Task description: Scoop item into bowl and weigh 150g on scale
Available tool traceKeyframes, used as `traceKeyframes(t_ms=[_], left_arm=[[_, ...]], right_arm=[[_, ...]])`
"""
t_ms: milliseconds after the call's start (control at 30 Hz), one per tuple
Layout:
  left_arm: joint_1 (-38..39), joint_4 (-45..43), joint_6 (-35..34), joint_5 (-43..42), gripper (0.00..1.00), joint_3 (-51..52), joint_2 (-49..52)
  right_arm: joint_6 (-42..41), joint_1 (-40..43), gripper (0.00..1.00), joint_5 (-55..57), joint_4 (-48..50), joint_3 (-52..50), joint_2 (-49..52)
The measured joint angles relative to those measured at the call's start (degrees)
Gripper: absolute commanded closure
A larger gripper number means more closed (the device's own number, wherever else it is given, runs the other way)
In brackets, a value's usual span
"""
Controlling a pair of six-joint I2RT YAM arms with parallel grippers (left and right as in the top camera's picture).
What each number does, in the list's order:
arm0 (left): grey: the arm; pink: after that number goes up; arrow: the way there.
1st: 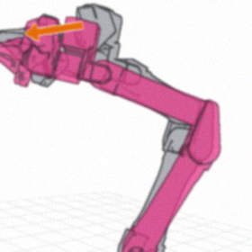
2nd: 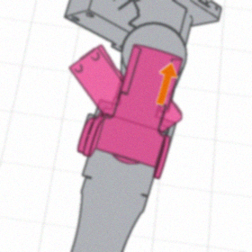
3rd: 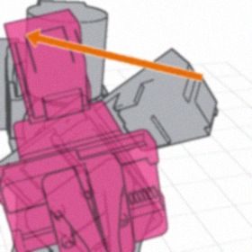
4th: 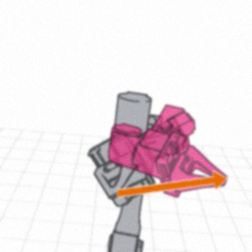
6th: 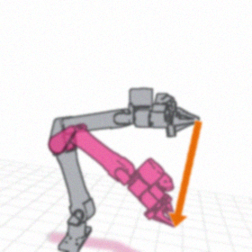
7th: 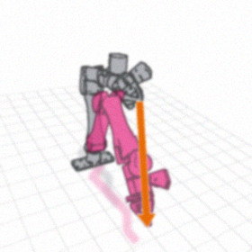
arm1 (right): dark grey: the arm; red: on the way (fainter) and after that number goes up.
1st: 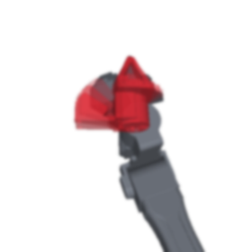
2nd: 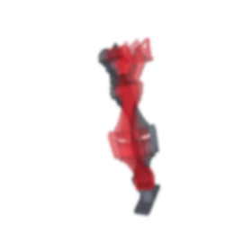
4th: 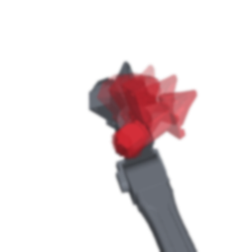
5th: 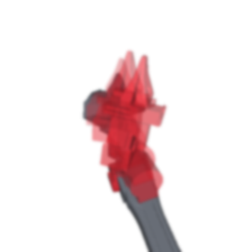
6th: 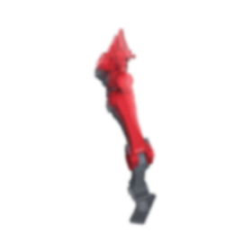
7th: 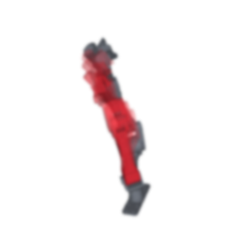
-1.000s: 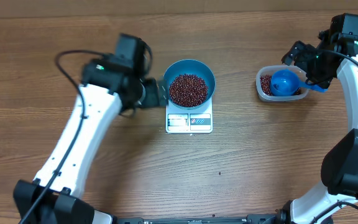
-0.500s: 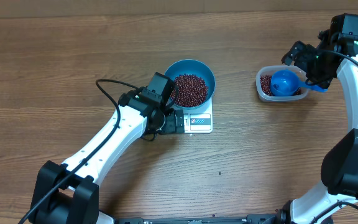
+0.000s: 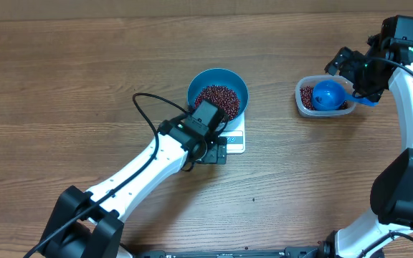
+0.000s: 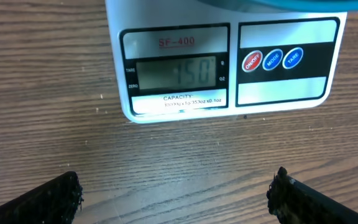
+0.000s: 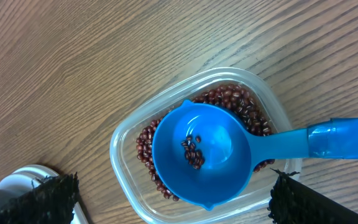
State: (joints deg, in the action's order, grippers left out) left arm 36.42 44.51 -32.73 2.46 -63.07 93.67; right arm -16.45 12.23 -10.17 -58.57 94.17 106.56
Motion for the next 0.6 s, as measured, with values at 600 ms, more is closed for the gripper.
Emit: traceKeyframes(t_ms=[600], left_arm=[[0.0,0.5,0.0,1.2,0.0,0.0,0.0]], right_arm=[[0.0,0.0,0.0,0.0,0.0,0.0,0.0]])
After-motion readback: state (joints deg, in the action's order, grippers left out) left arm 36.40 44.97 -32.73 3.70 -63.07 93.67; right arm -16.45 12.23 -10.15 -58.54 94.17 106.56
